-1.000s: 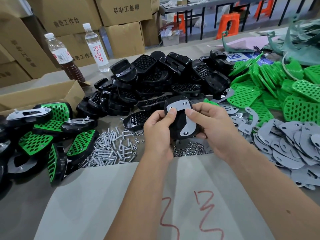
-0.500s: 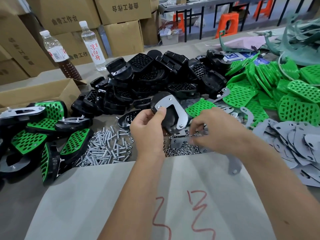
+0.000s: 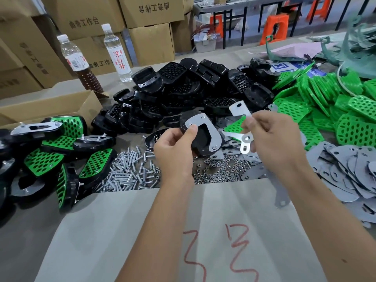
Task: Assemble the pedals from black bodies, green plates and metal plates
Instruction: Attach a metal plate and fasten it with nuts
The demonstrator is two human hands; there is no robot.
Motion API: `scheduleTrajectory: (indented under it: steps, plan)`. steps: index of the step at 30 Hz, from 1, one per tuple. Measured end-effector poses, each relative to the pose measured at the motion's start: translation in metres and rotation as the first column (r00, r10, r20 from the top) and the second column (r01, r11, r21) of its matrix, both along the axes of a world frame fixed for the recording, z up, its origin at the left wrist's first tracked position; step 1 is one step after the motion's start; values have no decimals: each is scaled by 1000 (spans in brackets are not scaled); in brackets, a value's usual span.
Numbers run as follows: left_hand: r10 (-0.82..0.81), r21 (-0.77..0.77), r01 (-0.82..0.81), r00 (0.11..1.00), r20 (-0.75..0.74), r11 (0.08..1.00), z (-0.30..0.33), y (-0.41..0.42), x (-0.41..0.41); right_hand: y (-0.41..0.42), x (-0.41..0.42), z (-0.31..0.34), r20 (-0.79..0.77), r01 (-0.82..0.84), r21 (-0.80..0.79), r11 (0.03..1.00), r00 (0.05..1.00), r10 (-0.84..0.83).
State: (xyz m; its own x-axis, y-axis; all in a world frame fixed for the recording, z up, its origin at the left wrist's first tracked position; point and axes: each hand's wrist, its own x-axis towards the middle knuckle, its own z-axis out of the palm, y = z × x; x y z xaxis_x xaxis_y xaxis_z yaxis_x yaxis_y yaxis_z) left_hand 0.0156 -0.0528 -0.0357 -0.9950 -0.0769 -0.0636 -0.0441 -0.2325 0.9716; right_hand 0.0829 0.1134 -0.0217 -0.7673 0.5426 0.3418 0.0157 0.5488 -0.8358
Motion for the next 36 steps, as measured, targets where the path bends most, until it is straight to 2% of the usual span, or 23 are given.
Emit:
scheduleTrajectory:
  steps: [2, 4, 6, 8, 11, 15, 20, 26, 36]
  plan:
    - [7, -15, -8, 1000, -13, 1000, 0, 1, 2, -2, 0, -3, -13, 41, 82, 996, 999, -40]
    - [28, -44, -30, 999, -42, 999, -2, 1, 2, -4, -1, -5, -100, 67, 74, 995, 993, -59]
    - [42, -105, -52, 995, -90, 993, -2, 2, 4, -9, -2, -4, -200, 1, 18, 1000, 980, 3]
    - [55, -156, -77, 988, -144, 985, -2, 5, 7, -21, -2, -2, -247, -71, 111, 991, 964, 97]
    - [53, -210, -98, 976, -212, 973, -3, 7, 10, -36, -2, -4, -214, -107, 360, 927, 958, 193]
    - [96, -205, -141, 972, -216, 969, -5, 7, 8, -45, -3, -6, -58, -212, 478, 853, 961, 271]
    - [125, -150, -153, 976, -180, 977, -5, 6, 6, -43, -4, -10, -84, -288, 395, 872, 934, 347]
    - [78, -108, -97, 983, -167, 989, -1, 7, 8, -38, -8, -15, -146, -211, 349, 913, 950, 275]
    - [-40, -48, 35, 993, -115, 998, 1, 3, 8, -33, -5, -12, -196, -261, 396, 880, 913, 359]
